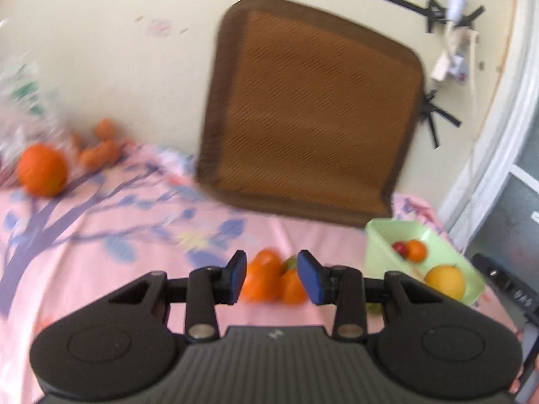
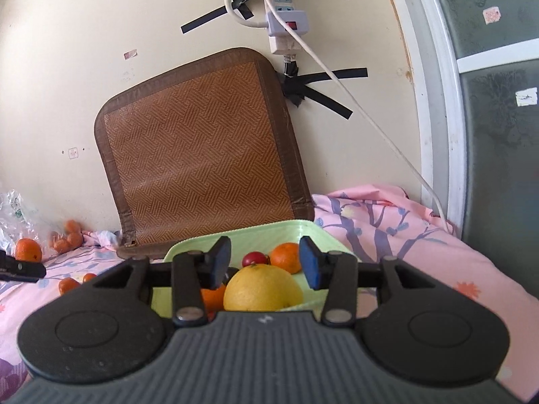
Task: Organize fruits
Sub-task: 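Carry both held tomatoes into the basket and open both tools, then move both open tools back toward the tangerines on the cloth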
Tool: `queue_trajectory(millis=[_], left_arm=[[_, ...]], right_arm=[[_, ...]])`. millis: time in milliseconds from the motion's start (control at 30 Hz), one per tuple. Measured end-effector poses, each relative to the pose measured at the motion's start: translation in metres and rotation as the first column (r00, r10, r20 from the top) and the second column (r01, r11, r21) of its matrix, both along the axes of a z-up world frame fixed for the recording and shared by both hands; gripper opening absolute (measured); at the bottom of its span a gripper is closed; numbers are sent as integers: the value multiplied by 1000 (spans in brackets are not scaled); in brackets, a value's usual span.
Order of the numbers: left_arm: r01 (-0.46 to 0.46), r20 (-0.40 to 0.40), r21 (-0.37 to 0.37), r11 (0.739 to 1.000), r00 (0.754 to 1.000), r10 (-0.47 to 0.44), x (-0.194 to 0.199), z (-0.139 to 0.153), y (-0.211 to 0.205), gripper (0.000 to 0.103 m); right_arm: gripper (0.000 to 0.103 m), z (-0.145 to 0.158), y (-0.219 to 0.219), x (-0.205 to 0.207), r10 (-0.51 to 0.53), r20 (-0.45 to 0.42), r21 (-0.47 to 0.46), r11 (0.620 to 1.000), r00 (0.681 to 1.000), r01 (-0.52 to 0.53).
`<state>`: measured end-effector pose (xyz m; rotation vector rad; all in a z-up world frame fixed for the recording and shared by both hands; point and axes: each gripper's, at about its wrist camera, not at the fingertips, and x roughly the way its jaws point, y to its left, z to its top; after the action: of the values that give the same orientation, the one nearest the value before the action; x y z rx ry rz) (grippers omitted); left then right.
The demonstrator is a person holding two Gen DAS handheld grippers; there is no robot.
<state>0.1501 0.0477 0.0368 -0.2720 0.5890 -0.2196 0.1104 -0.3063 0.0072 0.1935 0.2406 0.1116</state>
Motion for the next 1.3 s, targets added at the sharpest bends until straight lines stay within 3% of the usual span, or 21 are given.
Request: queue_trajectory(millis=[300, 533, 667, 800, 1300], left_arm=[[45, 9, 88, 995, 999, -46, -28, -28, -13, 35], [61, 63, 84, 995, 996, -67, -37, -26, -12, 39], [68, 77, 83, 994, 994, -74, -38, -26, -13, 40], [72, 77, 64, 995, 994, -76, -38, -26, -10, 40], [81, 82, 43, 996, 993, -84, -38, -26, -8, 42]], right_arm=[[47, -18, 16, -34, 44, -166, 142, 990, 985, -20], [47, -19, 44, -31, 81, -236, 114, 992, 968, -56], [47, -20, 61, -22, 130, -262, 139, 986, 956, -95], [47, -18, 78, -17, 149, -254, 93, 987, 956, -129], [47, -20, 77, -19, 144, -260, 87, 988, 955, -125]])
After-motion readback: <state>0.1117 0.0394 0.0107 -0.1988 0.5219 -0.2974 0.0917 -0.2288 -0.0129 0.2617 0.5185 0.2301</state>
